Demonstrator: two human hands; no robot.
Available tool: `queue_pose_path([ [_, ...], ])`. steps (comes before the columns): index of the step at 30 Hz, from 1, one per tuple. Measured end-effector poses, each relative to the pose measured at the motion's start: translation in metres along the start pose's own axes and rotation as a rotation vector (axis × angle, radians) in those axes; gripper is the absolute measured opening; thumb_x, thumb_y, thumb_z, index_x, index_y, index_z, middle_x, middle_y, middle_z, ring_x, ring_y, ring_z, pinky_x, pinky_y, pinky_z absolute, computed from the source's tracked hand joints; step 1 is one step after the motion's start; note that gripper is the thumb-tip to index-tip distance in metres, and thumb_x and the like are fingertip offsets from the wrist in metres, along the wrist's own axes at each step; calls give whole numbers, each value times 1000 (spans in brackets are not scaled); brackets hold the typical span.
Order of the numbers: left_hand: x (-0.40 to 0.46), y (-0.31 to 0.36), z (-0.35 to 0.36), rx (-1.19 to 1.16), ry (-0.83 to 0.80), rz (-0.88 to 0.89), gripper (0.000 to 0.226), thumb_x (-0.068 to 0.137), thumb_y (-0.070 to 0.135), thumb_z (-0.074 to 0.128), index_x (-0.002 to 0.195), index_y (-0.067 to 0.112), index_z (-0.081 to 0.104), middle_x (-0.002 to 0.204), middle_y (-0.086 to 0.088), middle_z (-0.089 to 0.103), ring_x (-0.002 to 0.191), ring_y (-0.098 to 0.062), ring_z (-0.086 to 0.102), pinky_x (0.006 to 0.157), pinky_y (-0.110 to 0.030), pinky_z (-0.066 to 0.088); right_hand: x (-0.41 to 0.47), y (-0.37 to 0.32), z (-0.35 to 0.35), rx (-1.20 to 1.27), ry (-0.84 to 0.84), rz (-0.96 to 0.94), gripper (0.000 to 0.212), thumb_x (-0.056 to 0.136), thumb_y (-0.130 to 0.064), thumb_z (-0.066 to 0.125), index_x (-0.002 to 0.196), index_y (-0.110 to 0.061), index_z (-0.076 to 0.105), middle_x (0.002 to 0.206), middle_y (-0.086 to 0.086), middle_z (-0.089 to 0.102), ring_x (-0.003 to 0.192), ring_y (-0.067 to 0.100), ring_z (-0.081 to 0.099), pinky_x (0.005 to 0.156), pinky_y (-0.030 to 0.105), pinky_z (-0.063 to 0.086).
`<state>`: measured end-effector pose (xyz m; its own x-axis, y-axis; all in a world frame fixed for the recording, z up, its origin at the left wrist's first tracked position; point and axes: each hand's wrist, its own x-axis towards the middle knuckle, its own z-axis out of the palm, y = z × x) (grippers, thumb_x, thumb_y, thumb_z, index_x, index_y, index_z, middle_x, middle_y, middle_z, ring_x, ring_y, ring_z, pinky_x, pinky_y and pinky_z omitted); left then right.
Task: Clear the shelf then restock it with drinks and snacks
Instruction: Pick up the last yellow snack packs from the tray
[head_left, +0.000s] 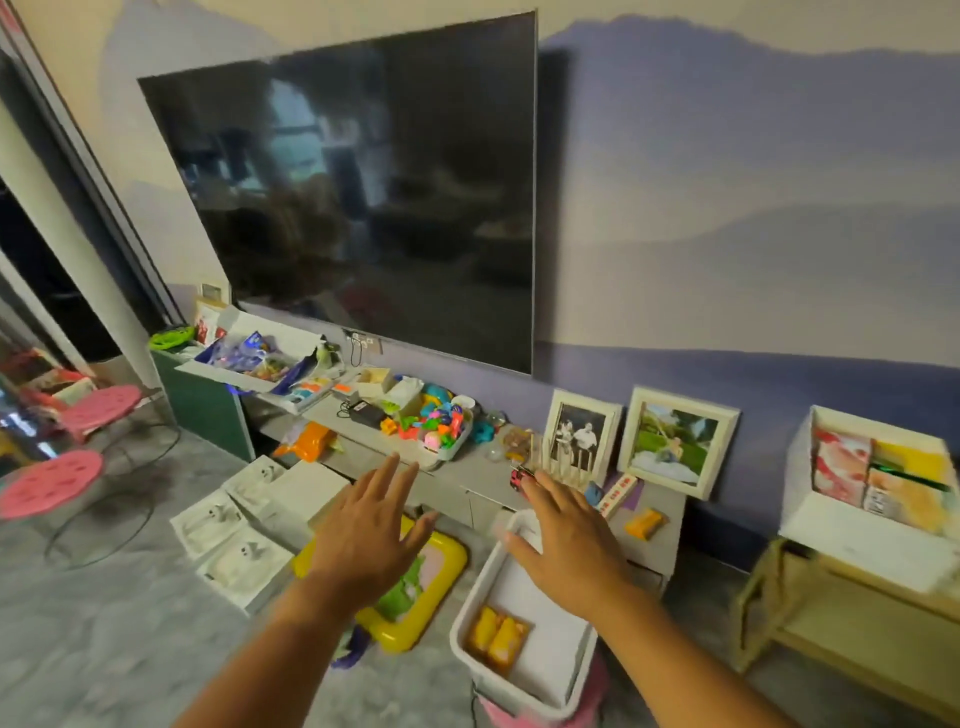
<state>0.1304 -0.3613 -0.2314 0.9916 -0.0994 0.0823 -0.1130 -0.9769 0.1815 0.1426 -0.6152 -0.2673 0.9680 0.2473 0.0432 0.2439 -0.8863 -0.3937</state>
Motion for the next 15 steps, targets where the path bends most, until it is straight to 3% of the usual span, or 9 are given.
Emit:
queue_pose_path([
  [6, 49, -26, 75, -29, -161, 112, 79, 90, 75, 24, 157, 34, 13, 166, 4, 10, 150, -25, 19, 118, -43, 29, 17, 30, 71, 61, -119, 232, 77, 94, -67, 41, 157, -29, 16, 167, -6, 8, 150, 23, 20, 117, 46, 32],
  [12, 98, -50, 171, -22, -347, 295, 92, 79, 77, 23, 155, 25, 27, 164, 2, 20, 148, -26, 25, 114, -43, 37, 30, 63, 160, 119, -208, 510, 78, 95, -67, 40, 157, -27, 14, 167, -2, 13, 149, 25, 26, 115, 40, 37],
  [15, 115, -54, 225, -59, -429, 412, 87, 81, 66, 48, 154, 22, 30, 162, -1, 25, 147, -27, 28, 116, -40, 32, 29, 80, 208, 141, -208, 613, 77, 95, -65, 44, 156, -28, 16, 166, -1, 18, 148, 22, 30, 114, 38, 38],
])
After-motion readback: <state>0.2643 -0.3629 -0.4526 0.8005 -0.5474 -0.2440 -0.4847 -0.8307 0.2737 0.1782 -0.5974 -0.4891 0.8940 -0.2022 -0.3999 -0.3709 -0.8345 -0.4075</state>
